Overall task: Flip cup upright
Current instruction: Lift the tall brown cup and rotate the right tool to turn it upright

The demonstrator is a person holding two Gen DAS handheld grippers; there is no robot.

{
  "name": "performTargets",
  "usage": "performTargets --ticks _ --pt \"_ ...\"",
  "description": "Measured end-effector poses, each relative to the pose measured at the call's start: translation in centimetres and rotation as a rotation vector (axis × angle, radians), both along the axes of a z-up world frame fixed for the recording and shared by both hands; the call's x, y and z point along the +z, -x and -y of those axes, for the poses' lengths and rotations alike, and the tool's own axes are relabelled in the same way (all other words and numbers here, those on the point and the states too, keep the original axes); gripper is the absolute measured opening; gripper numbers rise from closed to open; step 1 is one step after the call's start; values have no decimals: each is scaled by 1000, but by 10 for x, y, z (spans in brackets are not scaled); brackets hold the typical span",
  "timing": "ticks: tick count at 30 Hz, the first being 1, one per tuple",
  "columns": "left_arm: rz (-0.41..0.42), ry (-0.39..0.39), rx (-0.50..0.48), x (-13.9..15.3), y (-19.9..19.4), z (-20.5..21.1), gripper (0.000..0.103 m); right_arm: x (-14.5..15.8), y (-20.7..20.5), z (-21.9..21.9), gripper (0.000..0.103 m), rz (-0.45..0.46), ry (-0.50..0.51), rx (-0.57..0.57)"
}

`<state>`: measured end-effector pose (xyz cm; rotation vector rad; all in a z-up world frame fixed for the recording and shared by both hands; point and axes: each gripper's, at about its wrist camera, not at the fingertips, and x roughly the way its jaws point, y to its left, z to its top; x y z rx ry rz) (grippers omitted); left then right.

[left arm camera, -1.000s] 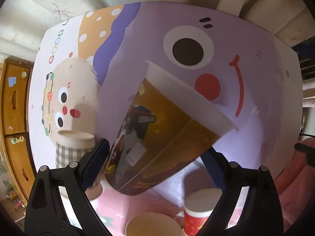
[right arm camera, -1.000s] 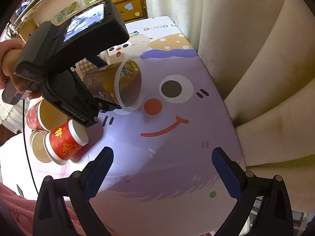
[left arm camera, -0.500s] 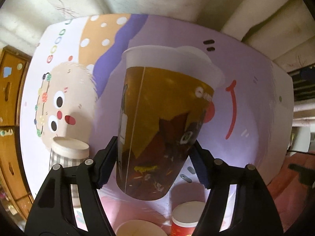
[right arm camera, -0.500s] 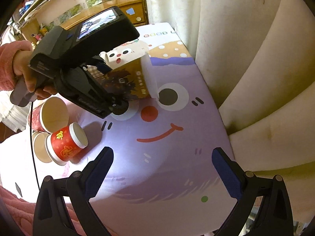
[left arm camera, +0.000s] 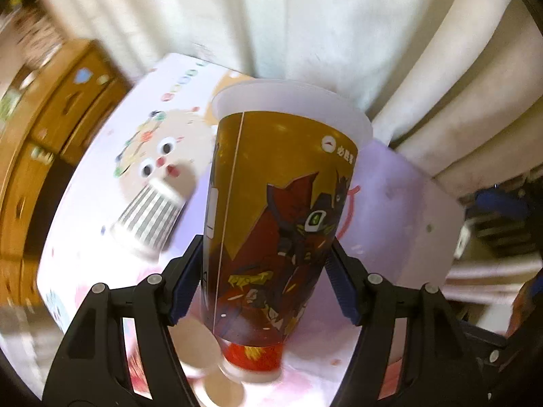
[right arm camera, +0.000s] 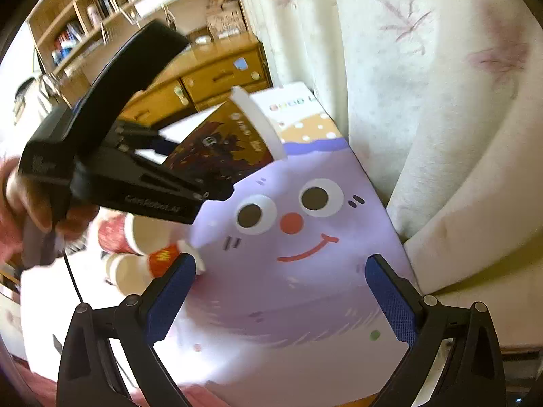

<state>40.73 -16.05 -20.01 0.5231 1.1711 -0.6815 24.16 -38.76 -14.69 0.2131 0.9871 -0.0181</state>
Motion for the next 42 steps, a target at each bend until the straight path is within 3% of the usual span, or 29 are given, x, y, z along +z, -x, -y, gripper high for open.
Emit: performTargets --ticks 6,10,16,20,25,30,37,42 --pt "13 79 211 35 45 -56 66 35 29 -1 101 53 -149 -9" --pt "4 117 336 50 88 -99 66 50 37 -4 101 41 -226 -4" --pt "-55 164 491 40 154 -139 66 59 40 -22 101 -36 -312 14" --pt "-102 189 587 17 173 -152 66 52 35 -31 101 -119 -396 36" --pt "-200 246 733 -23 191 -163 66 19 16 -38 101 -271 -504 59" --pt "-297 335 860 -72 212 -163 66 -30 -9 -46 101 -419 -492 105" --pt "-362 378 1009 -119 232 -153 65 -90 -36 -60 101 -601 -459 206" --pt "-356 402 1065 -127 241 -148 65 -123 -42 -68 101 -720 -495 238"
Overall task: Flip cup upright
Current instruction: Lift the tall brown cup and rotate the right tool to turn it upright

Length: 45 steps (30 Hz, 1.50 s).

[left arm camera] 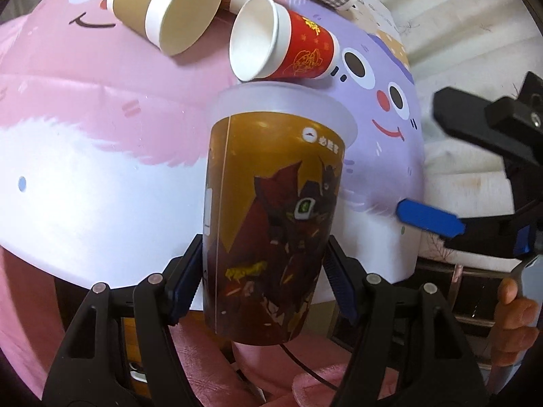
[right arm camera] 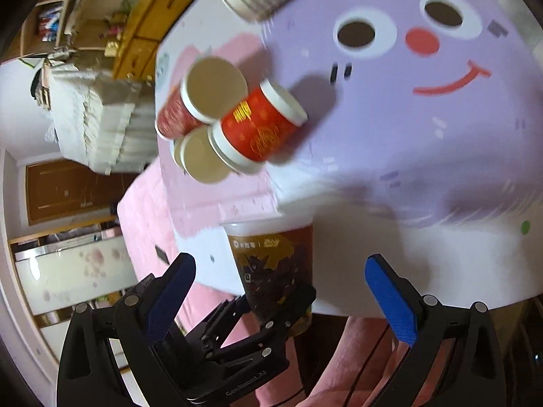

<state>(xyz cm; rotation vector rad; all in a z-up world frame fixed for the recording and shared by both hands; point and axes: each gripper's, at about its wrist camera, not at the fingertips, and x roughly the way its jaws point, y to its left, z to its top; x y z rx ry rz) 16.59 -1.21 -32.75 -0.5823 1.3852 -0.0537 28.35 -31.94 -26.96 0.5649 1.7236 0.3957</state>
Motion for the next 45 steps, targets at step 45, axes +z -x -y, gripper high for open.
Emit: performTargets --ticks 45 --pt "-142 -22 -101 32 27 -51 80 -50 28 -126 99 41 261 76"
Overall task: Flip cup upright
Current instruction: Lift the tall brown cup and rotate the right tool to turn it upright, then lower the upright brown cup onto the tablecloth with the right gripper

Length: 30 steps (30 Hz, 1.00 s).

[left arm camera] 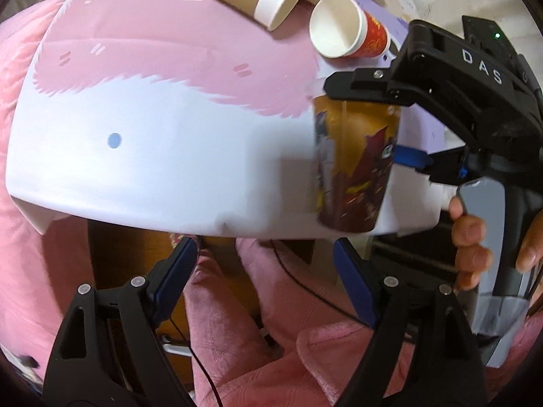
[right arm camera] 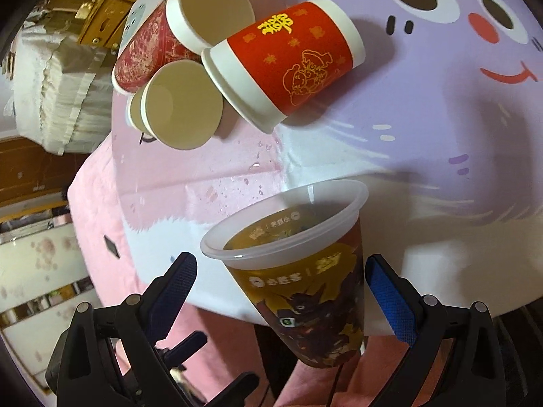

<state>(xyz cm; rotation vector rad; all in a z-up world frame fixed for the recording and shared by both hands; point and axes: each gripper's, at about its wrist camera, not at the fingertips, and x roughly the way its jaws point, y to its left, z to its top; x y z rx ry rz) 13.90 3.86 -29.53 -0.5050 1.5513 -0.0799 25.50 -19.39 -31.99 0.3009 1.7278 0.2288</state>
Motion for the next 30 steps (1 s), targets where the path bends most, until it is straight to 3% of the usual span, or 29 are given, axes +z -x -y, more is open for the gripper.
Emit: performTargets --ticks 2,9,16,20,22,30 --pt "-2 -7 -36 1 -2 -3 80 -1 6 -7 88 20 33 -26" --pt "12 -12 -218 19 -32 0 80 16 18 -9 82 123 94 -81" --pt "64 -31 -356 40 -62 3 80 61 39 0 77 390 111 -192" --pt "79 -41 -372 46 -72 1 80 87 56 1 77 633 133 -205" --pt "83 -47 -373 48 -72 -1 80 95 61 3 77 711 145 -190" --pt "86 -67 -365 60 -41 -14 80 88 100 -7 77 879 113 -163"
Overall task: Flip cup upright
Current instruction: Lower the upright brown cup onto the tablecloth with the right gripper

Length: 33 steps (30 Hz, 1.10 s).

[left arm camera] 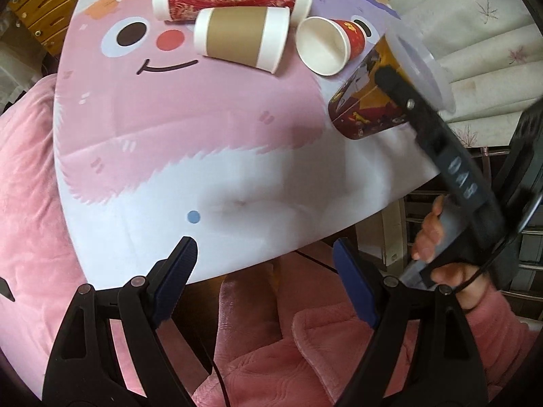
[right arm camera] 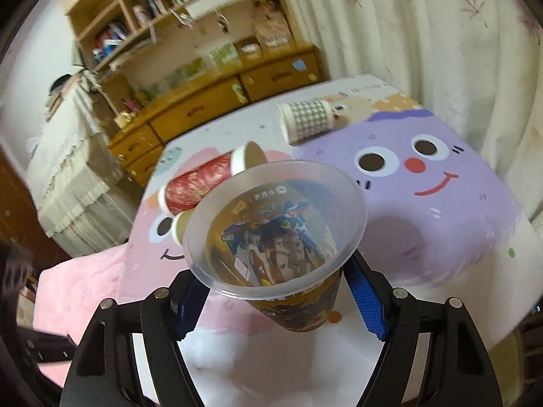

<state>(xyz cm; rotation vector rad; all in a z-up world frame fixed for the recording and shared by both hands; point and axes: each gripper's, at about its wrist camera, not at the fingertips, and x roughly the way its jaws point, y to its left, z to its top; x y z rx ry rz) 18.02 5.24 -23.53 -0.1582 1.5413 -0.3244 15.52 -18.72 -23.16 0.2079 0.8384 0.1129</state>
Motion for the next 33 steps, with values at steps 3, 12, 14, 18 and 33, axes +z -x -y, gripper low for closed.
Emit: performTargets --ticks 3,12,14,18,33 --pt "18 24 8 3 0 3 80 -8 11 -15 77 39 44 71" --pt "52 38 50 13 2 -6 80 -41 26 -50 78 47 138 204" --pt "62 35 56 14 9 -12 80 -48 26 -51 78 14 152 243" --pt "78 31 70 20 17 -13 80 -59 27 -50 86 -84 174 340" --pt "188 -10 297 99 23 -37 80 -25 26 -2 102 -526 311 545"
